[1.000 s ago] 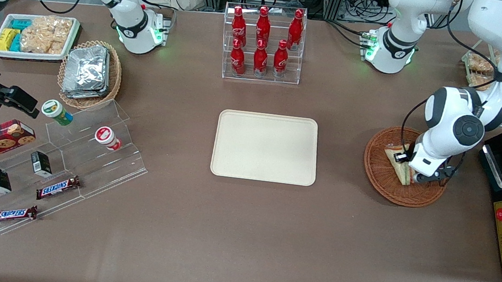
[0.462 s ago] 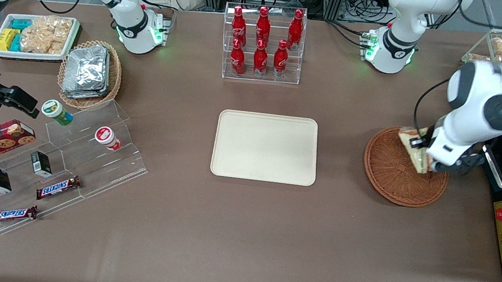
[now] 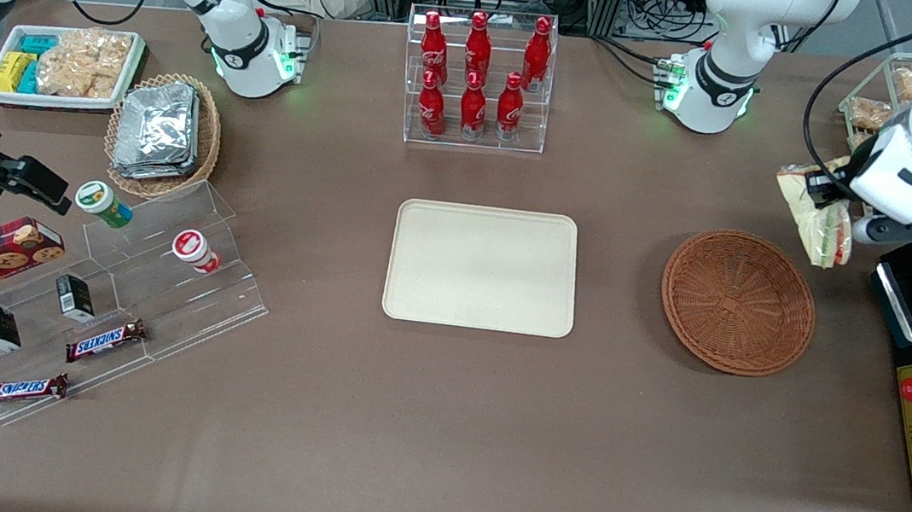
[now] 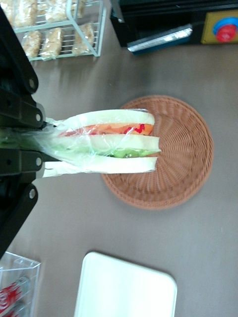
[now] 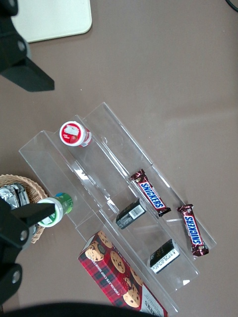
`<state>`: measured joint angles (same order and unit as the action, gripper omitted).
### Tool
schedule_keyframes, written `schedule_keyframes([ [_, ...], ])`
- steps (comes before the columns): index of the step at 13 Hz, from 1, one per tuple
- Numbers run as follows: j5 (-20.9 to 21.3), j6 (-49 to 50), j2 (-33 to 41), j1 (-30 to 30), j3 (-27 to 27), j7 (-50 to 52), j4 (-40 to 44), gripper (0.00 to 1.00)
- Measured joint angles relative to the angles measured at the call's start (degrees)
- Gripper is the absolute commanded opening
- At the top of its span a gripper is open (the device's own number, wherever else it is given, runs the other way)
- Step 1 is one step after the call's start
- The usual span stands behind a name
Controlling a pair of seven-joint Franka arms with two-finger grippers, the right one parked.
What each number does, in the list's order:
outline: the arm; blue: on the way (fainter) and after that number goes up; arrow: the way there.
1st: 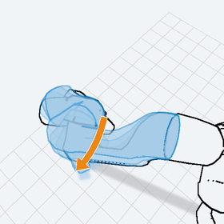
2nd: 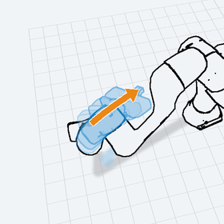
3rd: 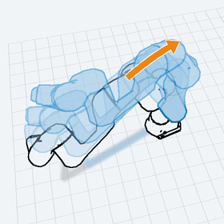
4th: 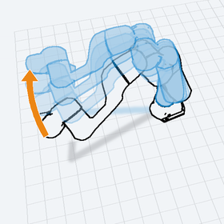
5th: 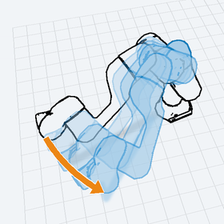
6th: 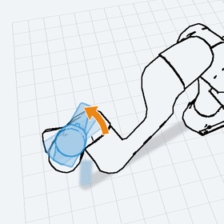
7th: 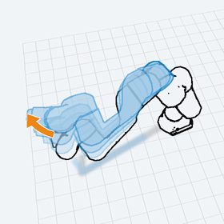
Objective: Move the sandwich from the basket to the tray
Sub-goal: 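Lift the sandwich and carry it over the cream tray, then lower the sandwich onto the tray and open the left gripper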
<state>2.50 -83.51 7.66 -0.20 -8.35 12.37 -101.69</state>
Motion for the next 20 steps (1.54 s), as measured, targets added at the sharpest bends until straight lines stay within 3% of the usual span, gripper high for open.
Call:
schedule_keyframes([
  [4,-2.53,0.88,-2.61,0.12,-10.46,3.49,6.05,0.09],
  [9,-2.51,0.93,-12.53,0.46,-28.66,23.66,13.85,0.12],
  [13,-2.16,-3.29,-19.39,0.26,-30.32,26.40,14.47,0.12],
  [16,-0.08,-17.04,-22.36,0.32,-30.36,27.19,5.24,0.12],
  [20,6.90,-32.76,-27.66,0.35,-30.34,28.91,-7.43,0.12],
])
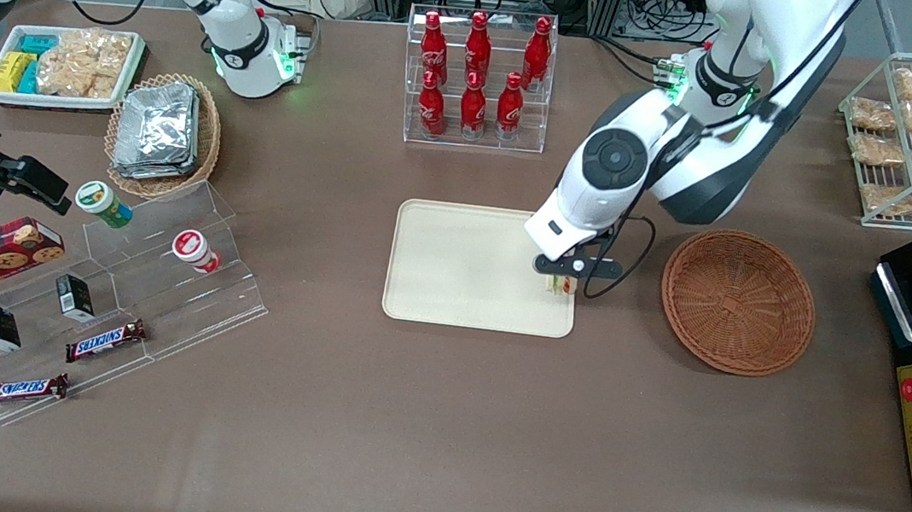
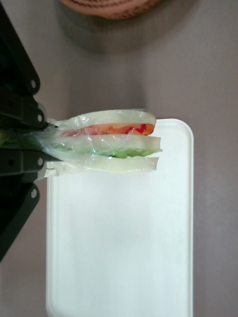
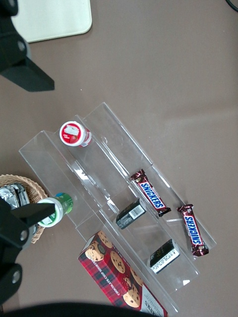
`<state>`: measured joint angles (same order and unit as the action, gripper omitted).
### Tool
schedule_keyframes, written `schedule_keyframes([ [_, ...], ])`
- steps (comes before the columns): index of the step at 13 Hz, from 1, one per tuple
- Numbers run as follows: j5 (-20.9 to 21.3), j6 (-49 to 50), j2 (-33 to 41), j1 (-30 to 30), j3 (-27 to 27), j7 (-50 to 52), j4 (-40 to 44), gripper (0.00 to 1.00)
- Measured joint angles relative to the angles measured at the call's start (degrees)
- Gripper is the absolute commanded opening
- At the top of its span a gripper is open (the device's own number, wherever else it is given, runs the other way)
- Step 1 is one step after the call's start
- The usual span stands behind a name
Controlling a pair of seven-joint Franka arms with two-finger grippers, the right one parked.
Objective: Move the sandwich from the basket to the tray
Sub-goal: 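Lower the sandwich onto the tray and open the left gripper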
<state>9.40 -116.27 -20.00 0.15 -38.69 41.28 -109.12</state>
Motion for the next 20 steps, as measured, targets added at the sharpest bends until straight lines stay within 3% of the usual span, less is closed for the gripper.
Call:
schedule_keyframes([
  [7,10.26,-9.05,-9.48,-0.07,0.27,5.34,-2.83,0.12],
  [11,11.16,-9.77,-10.75,-0.07,0.26,5.69,-2.82,0.14],
  [12,11.16,-9.80,-10.76,-0.05,0.25,5.70,-2.82,0.19],
  [13,11.16,-9.82,-10.79,0.02,0.20,5.70,-2.84,0.32],
  [15,11.17,-9.99,-11.02,0.27,0.11,5.76,-3.02,1.00],
  [20,11.20,-10.10,-11.21,0.35,0.08,5.87,-3.12,1.00],
])
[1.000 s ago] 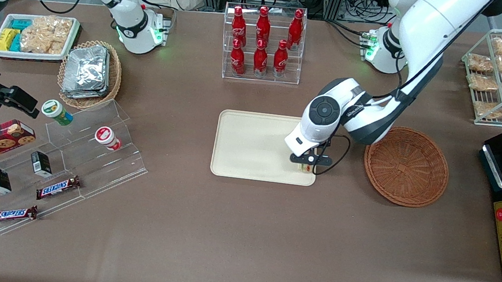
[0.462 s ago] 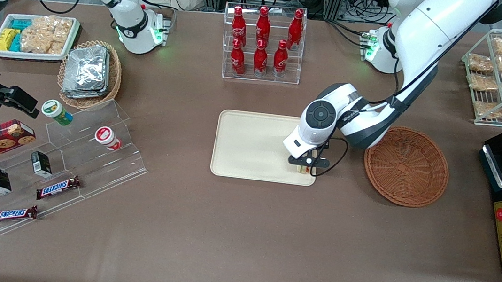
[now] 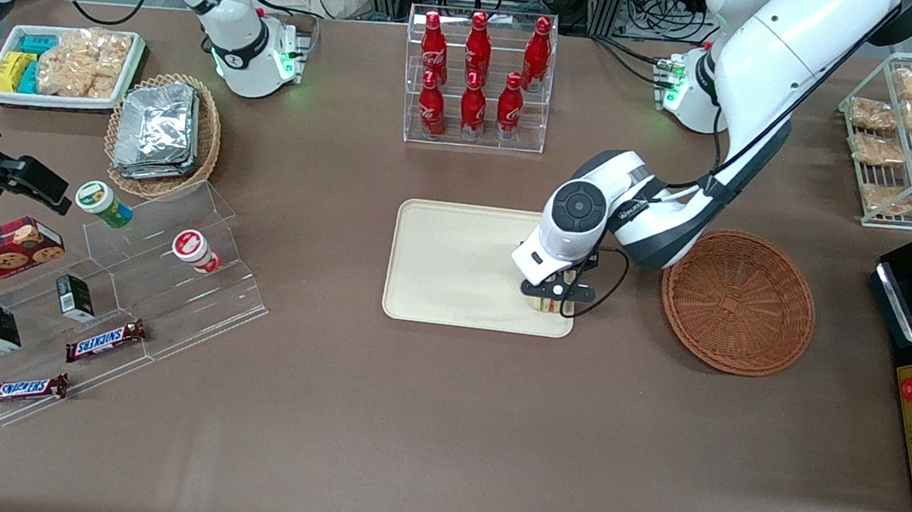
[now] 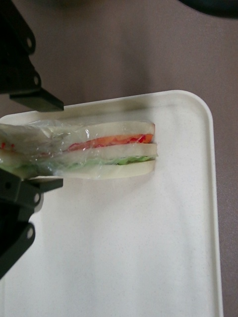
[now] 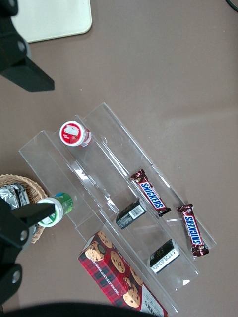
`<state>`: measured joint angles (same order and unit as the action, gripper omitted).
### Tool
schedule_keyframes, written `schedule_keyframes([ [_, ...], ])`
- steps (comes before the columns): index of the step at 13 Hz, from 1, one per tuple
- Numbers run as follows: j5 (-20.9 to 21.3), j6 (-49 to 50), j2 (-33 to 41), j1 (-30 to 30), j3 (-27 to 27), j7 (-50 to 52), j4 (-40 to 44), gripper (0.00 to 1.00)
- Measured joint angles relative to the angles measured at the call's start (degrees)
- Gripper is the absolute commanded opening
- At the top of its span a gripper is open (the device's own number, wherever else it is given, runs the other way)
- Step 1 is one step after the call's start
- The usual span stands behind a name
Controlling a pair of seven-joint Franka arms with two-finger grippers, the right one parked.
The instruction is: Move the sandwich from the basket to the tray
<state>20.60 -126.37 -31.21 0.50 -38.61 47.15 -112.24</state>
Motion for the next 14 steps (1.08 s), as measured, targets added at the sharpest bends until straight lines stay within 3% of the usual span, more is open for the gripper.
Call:
schedule_keyframes([
  [10,-0.23,-0.43,1.87,-0.54,-0.17,0.50,0.85,1.00],
  [14,-5.98,5.79,11.96,-1.52,-0.21,0.44,3.99,1.00],
])
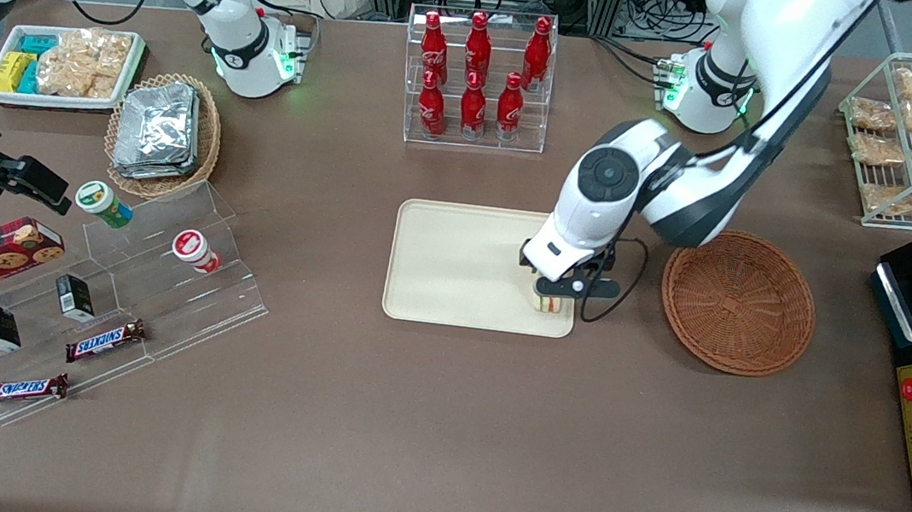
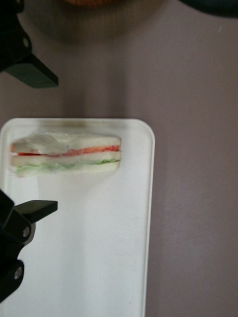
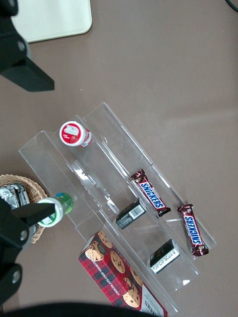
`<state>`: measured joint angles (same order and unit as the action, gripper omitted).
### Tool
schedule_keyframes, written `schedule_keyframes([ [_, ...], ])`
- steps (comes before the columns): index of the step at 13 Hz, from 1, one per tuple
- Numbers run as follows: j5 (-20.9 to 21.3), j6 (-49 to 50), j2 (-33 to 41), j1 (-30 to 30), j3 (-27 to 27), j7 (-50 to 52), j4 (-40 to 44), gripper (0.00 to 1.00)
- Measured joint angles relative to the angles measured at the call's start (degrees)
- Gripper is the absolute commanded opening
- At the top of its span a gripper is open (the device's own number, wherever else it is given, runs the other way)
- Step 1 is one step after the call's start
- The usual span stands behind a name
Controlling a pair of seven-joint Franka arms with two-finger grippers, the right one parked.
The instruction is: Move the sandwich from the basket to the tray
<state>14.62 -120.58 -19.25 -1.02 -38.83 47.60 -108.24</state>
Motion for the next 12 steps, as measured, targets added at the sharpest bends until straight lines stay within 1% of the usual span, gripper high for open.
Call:
schedule_keyframes([
  [2,-1.60,10.51,4.40,-0.11,1.05,-0.21,5.46,1.00],
  [4,-2.40,20.02,6.63,-0.18,3.22,-2.53,12.33,1.00],
  [6,-4.18,24.46,8.07,-0.05,6.62,-3.97,16.88,1.00],
  [9,-7.20,26.36,12.70,0.87,13.32,-8.39,17.28,1.00],
  [11,-11.44,26.38,18.33,2.63,20.41,-13.85,14.29,1.00],
  [12,-12.63,26.40,21.36,3.55,24.84,-17.10,12.30,1.00],
])
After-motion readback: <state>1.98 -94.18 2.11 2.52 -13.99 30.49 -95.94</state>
